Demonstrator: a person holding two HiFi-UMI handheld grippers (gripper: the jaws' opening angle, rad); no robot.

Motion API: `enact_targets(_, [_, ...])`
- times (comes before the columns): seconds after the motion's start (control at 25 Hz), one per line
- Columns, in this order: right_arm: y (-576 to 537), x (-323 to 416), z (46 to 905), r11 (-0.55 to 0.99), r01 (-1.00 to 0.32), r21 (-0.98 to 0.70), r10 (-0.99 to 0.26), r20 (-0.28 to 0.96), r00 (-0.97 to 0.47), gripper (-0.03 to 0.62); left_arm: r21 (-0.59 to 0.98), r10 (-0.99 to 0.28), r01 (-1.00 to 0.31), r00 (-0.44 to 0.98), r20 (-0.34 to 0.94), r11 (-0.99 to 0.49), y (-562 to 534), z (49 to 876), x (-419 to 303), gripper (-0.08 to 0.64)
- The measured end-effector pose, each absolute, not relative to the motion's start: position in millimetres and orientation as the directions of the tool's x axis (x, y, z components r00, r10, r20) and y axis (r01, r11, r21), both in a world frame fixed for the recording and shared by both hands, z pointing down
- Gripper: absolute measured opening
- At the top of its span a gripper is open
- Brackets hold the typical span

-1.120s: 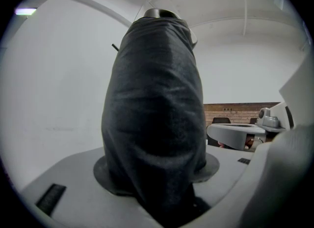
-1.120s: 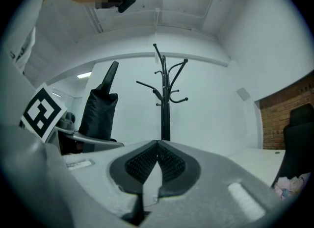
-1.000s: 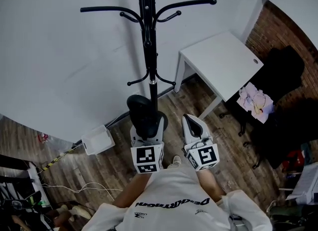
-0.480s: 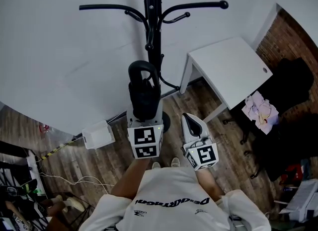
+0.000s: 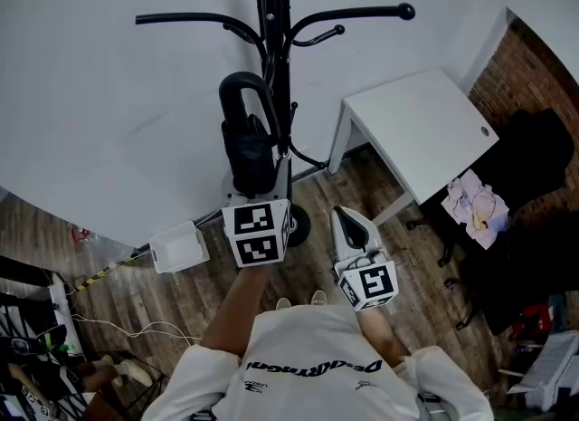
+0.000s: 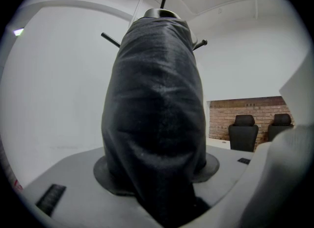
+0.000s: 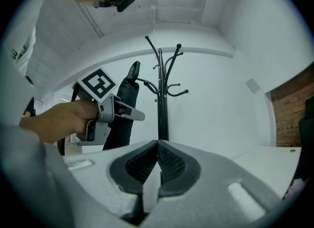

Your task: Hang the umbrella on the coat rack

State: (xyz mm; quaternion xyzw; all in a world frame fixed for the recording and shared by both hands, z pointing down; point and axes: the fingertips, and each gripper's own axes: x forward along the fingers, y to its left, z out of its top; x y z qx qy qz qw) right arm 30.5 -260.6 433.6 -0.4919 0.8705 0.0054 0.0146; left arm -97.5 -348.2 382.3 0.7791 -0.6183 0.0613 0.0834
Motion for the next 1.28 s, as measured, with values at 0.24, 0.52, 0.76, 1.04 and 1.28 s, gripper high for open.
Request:
enact_targets(0.24, [-263,29,436,0.526,-0.850,-0.008,-0.850,-0.027,-0.526,-0.003,0.048,-0.955,-0.977,0.213,0.204,-0.208,-363,378,-95,0.238])
enact_targets(0.52, [-265,32,435,0.527,-0.850,-0.009,-0.849,-0.028,-0.527,-0.003,0.037,-0.955,-0.981,0.193,0.227,-0.189,-381,379,-97,0.238])
enact_targets(0.76, [-266,41,435,0.513,-0.858,-0.012,-0.858,-0.031,-0.512,-0.003,0.035,-0.951,-0.984,0.176,0.255,-0.173,-394,387,-103,0.238])
enact_targets(1.04, [-268,42,437,0.511,-0.859,-0.012,-0.859,-0.028,-0.511,-0.003,0.036,-0.943,-0.985,0.174,0.284,-0.171,-410,397,-104,0.239])
enact_targets(1.28, [-270,48,439,0.501,-0.865,-0.015,-0.865,-0.027,-0.501,-0.003,0.041,-0.936,-0.983,0.180,0.303,-0.176,-423,404,-99,0.239])
